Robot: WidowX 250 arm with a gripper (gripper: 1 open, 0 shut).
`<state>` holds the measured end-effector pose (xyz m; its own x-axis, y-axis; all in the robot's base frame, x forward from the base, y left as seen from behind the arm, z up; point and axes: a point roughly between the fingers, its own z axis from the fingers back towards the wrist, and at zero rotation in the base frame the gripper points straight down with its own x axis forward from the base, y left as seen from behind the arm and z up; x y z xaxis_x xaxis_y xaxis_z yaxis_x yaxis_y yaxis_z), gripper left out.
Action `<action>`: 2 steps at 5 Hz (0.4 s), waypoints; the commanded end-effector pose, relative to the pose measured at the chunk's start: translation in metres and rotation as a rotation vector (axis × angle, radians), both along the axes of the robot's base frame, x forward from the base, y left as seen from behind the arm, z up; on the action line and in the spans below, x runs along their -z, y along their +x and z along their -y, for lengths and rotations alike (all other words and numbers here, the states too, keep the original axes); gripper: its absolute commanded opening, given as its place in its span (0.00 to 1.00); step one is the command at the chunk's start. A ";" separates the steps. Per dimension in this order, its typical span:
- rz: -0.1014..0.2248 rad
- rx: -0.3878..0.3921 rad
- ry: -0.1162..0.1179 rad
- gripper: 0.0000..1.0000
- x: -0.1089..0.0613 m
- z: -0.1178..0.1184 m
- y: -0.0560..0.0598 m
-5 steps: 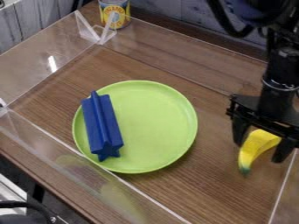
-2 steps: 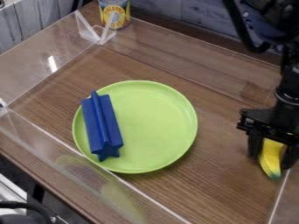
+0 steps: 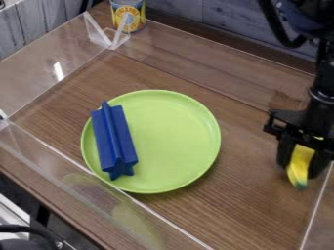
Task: Put the banana in the green plate
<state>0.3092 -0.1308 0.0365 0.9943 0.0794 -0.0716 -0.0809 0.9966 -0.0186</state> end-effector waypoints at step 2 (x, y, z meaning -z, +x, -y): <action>0.008 0.059 0.006 0.00 -0.012 -0.016 0.010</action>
<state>0.3122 -0.1163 0.0377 0.9951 0.0153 -0.0972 -0.0158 0.9999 -0.0035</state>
